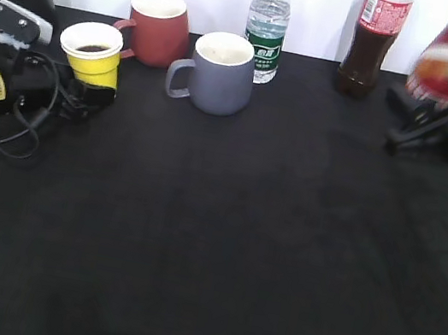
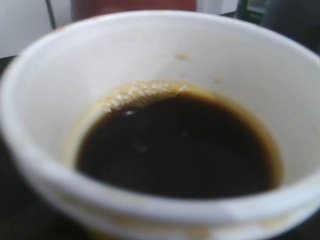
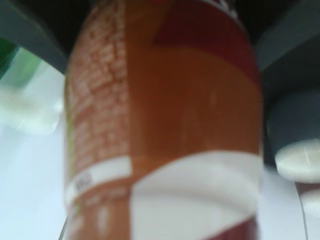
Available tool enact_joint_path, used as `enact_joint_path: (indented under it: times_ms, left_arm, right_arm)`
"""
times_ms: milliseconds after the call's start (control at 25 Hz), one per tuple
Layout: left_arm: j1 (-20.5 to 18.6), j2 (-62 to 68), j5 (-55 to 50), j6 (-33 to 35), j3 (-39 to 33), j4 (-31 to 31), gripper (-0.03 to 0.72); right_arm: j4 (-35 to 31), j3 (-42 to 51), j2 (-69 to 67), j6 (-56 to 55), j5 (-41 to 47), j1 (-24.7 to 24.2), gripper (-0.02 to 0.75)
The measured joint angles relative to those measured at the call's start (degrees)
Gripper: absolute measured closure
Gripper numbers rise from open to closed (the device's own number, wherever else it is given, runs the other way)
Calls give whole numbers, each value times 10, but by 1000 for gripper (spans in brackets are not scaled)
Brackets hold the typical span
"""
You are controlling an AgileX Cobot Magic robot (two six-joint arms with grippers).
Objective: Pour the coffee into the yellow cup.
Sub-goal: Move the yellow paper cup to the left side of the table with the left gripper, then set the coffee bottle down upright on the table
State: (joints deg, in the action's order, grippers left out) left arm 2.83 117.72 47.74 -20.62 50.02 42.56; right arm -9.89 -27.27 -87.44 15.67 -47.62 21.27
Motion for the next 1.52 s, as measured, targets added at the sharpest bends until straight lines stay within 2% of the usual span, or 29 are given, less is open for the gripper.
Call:
enact_joint_path:
  times_ms: [80,200,440,920,1040,1520]
  left_arm:
    - [0,-20,-17,0,-14,-1,104]
    - [0,-59,-38,0,-44,-2,104]
    - [-1,-115,-72,0,-69,-2,104]
    - [-1,-160,-94,-4,-79,-1,106]
    - [-1,-160,-94,-4,-79,-1,106]
    - [-1,-161,-94,-4,-79,-1,117]
  right_arm:
    - [-19,-1,-58,-3,-60,0,201]
    - [-34,-42,-160,-17,-103,0,201]
    - [-56,-160,-318,-63,-114,0,201]
    - [-83,-169,-320,-99,-72,0,178]
    - [-89,-169,-317,-98,-18,0,174]
    - [-91,-167,-275,-98,74,0,170]
